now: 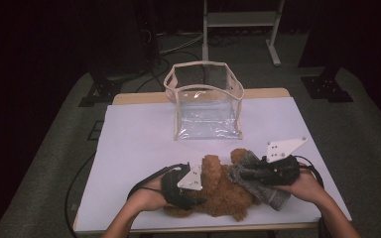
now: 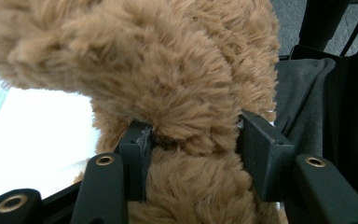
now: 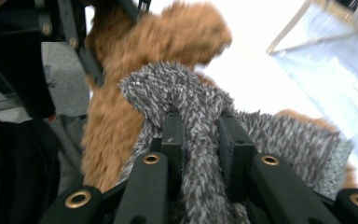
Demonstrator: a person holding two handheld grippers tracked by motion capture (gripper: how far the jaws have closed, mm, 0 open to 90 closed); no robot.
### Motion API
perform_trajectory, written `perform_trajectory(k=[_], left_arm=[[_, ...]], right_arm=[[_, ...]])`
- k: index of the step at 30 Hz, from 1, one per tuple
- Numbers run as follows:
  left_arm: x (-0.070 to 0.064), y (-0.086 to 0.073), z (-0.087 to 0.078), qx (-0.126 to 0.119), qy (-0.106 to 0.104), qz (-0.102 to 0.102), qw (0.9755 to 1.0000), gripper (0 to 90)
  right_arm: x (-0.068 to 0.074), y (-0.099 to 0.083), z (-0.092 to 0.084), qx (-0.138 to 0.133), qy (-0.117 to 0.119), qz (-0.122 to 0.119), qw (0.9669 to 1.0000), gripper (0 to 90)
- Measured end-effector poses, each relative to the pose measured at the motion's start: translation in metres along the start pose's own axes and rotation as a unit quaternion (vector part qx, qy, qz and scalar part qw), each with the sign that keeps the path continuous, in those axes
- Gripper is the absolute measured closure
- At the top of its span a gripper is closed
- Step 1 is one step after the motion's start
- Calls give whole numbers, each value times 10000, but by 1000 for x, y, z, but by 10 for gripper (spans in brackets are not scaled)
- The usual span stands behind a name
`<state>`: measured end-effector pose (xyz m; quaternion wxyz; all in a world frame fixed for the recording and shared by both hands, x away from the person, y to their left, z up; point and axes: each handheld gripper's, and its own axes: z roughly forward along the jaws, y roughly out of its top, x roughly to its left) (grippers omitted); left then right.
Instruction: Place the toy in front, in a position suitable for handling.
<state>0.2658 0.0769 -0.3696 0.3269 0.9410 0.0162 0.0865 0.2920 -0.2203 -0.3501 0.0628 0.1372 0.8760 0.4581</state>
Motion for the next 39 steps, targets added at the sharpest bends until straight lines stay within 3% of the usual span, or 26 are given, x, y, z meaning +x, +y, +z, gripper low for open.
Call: perform_trajectory(k=[4, 7, 12, 18, 21, 24, 28, 31, 34, 39], left_arm=[[-1, -1, 0, -37, 6, 11, 10000, 486], [-2, -3, -1, -55, 2, 13, 10000, 482], [-2, -4, -1, -103, 0, 2, 9999, 478], [-1, -2, -1, -31, -12, 49, 10000, 478], [0, -1, 0, -37, -21, 31, 10000, 478], [2, 0, 1, -43, -27, 12, 10000, 478], [3, 0, 1, -50, -34, -6, 10000, 478], [3, -2, 0, -73, -33, -8, 10000, 477], [4, -2, 0, -95, -10, -11, 10000, 473], [6, 0, 1, -55, -35, -14, 10000, 474]], right_arm=[[-4, 25, 8, -41, 5, -200, 9998, 741], [-14, 34, 24, 139, 52, -253, 9996, 741], [-35, 10, 25, 157, 67, 235, 9996, 741], [-54, -18, -4, 183, -337, 683, 9969, 741], [-51, -16, -19, 103, -407, 665, 9969, 741], [-39, -1, -23, -73, -309, 441, 9985, 741], [-24, 16, -9, -82, -52, 131, 9999, 740], [-19, 16, 10, 120, 72, -1, 9999, 740], [-26, 3, 16, 113, 118, 241, 9996, 740], [-35, -14, 1, 92, -109, 466, 9988, 740]])
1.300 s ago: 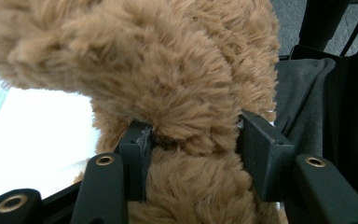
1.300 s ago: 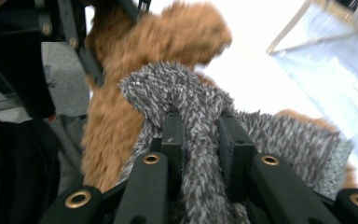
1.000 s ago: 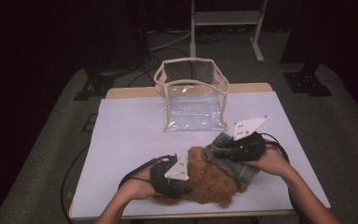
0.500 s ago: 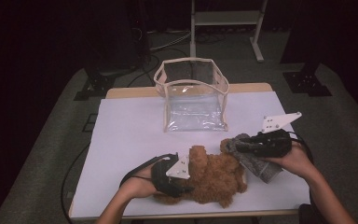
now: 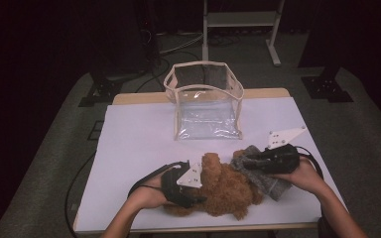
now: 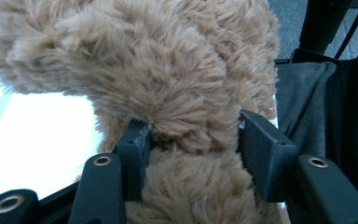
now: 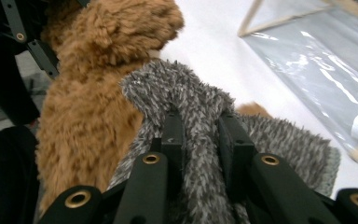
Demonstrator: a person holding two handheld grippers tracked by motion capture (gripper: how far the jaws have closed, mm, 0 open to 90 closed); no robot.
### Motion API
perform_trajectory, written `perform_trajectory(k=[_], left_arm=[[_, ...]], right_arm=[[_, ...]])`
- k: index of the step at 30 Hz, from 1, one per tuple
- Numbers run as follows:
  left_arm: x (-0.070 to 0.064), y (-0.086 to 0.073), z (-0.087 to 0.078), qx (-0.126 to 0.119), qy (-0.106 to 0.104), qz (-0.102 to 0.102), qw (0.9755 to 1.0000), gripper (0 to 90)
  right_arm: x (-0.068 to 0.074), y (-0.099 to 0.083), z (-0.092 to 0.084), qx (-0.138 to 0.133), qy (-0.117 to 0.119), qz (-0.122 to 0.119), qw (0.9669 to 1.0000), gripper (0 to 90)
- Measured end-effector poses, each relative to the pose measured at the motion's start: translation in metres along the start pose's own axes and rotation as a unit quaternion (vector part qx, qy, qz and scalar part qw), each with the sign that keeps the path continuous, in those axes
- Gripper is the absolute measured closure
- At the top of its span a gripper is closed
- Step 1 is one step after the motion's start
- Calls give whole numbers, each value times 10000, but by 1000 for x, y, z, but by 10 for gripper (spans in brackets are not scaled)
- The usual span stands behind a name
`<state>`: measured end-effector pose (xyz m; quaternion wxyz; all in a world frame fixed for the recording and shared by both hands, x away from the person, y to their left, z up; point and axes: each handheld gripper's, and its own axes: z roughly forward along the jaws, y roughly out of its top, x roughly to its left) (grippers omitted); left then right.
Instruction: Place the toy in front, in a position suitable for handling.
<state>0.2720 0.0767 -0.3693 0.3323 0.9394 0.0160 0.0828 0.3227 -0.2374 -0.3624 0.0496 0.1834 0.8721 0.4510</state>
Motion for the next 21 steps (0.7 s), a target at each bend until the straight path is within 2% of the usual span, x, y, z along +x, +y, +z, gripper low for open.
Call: perform_trajectory(k=[3, 5, 8, 11, 14, 17, 21], left_arm=[[1, 1, 1, 15, -12, -6, 10000, 475], [2, 2, 1, 20, -9, -11, 10000, 475], [2, 3, 1, 28, -23, -22, 10000, 475], [2, 2, 1, 8, -34, -41, 10000, 474], [3, 0, 1, -27, -37, -61, 10000, 474], [5, 1, 1, -37, -47, -69, 10000, 474], [6, 2, -2, -58, -81, -116, 9999, 463]], right_arm=[[6, 5, -10, -87, -37, -65, 9999, 740], [13, 12, -11, -160, 50, -185, 9997, 740], [28, 25, -1, -163, 246, -433, 9986, 739], [37, 30, 16, -14, 389, -671, 9970, 739], [37, 25, 27, 148, 501, -654, 9965, 739], [34, 25, 23, 46, 465, -591, 9972, 739], [34, 21, 26, 165, 538, -537, 9970, 740]])
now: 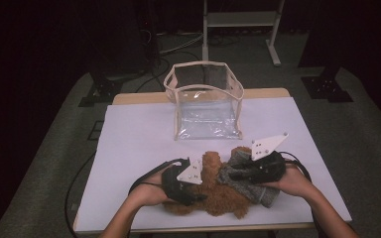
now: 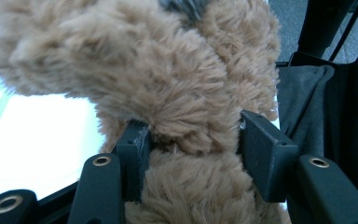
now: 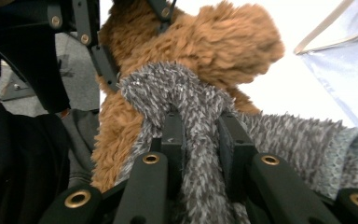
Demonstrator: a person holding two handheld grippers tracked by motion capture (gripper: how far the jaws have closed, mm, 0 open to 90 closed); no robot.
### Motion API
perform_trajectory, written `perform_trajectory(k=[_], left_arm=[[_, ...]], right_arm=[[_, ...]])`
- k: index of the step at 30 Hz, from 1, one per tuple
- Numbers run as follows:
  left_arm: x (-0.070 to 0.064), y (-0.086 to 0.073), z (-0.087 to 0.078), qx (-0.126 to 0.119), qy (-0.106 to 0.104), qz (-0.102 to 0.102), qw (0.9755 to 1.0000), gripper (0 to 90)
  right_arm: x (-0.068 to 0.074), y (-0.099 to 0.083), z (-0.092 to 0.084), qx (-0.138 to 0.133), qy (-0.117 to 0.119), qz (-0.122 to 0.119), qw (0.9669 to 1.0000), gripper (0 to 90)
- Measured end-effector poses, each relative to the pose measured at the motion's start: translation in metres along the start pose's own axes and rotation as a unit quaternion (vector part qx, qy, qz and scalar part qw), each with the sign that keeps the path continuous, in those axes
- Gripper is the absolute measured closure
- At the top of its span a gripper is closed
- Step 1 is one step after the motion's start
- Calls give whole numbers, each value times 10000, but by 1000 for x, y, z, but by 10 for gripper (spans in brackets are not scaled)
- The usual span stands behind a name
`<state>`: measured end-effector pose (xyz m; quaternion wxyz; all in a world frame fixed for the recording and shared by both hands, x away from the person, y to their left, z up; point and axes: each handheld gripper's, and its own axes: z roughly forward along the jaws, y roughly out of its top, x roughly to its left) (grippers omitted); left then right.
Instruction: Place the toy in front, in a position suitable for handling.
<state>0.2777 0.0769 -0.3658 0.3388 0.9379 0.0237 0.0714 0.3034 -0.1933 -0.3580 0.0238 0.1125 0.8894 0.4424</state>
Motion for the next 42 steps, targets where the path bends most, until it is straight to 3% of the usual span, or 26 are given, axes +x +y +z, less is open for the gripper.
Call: perform_trajectory(k=[4, 8, 14, 18, 25, 27, 30, 33, 36, 42], left_arm=[[5, 3, -6, -154, -70, -132, 9998, 436], [12, 10, -7, -324, -115, -399, 9986, 380], [20, 25, -3, -236, -141, -463, 9985, 296], [28, 30, -4, -341, -245, -601, 9973, 240], [37, 34, 3, -341, -397, -749, 9958, 217], [38, 35, 4, -328, -443, -683, 9961, 253], [37, 33, 4, -381, -535, -498, 9966, 439], [34, 32, 1, -386, -491, -363, 9974, 563], [32, 30, -2, -421, -384, -326, 9978, 608], [26, 14, -16, -575, -102, -471, 9972, 631]], right_arm=[[2, -9, 3, -122, 78, 134, 9998, 741], [5, -16, 3, -240, 134, 231, 9994, 742], [8, -17, 4, -222, 133, 157, 9995, 742], [8, -18, 4, -243, 153, 179, 9994, 742], [8, -19, 5, -251, 176, 163, 9994, 742], [9, -19, 5, -234, 188, 170, 9994, 742], [9, -19, 5, -236, 193, 168, 9994, 742], [8, -20, 5, -242, 188, 156, 9994, 742], [8, -19, 6, -252, 164, 141, 9995, 741], [8, -19, 5, -232, 130, 143, 9995, 742]])
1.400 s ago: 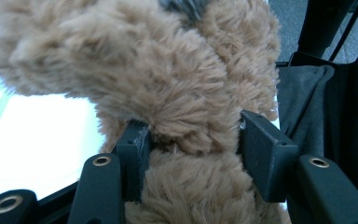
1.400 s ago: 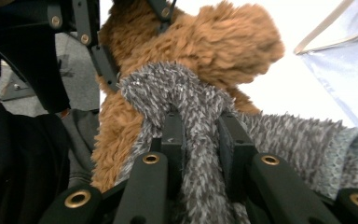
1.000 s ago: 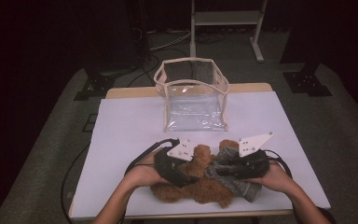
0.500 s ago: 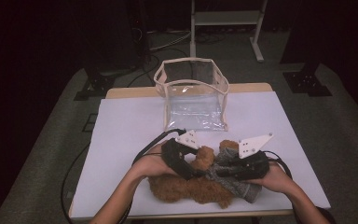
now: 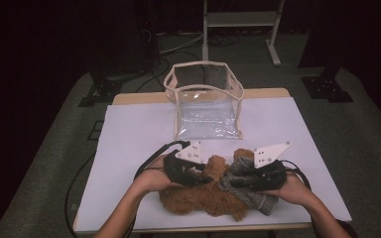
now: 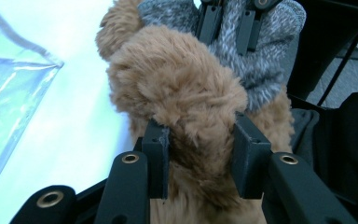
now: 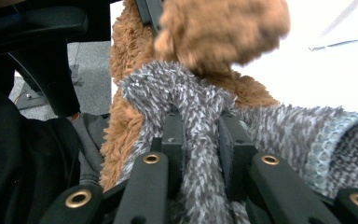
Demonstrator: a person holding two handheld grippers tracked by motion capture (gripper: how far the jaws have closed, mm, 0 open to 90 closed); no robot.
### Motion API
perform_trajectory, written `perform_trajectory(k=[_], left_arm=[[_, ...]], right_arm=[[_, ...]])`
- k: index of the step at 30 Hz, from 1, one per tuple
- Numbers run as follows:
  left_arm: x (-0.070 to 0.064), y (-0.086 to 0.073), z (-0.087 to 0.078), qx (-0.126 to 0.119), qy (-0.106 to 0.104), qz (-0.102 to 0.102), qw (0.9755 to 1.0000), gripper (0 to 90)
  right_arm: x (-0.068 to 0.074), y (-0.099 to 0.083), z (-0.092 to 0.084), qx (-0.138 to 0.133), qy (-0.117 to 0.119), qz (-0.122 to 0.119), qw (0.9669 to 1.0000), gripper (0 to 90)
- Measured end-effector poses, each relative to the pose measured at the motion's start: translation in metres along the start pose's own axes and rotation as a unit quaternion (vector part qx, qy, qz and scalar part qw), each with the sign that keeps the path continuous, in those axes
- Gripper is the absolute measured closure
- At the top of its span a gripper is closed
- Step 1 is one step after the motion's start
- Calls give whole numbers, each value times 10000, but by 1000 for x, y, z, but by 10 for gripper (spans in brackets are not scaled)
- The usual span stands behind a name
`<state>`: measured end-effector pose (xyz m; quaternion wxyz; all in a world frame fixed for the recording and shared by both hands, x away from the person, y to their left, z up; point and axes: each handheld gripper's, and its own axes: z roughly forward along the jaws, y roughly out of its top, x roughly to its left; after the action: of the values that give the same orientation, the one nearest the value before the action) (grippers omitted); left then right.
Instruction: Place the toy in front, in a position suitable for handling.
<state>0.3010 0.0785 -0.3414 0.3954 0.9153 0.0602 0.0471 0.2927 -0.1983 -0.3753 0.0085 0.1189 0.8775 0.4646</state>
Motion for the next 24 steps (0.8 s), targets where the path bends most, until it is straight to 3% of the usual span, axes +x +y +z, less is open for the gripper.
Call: perform_trajectory(k=[8, 10, 14, 19, 24], left_arm=[[-10, -31, -16, -31, 364, -221, 9991, 636], [-11, -37, -17, -134, 334, -304, 9989, 637], [-12, -39, -18, -149, 333, -272, 9990, 636], [-11, -40, -19, -141, 358, -281, 9989, 631], [-13, -39, -17, -112, 349, -240, 9990, 625]], right_arm=[[-1, 5, 1, 102, -37, -41, 9999, 741], [0, 8, 1, 182, -59, -104, 9998, 741], [2, 14, 1, 301, -88, -208, 9993, 740], [1, 33, -1, 96, -114, -286, 9995, 742], [4, 63, 15, -215, -9, -471, 9987, 742]])
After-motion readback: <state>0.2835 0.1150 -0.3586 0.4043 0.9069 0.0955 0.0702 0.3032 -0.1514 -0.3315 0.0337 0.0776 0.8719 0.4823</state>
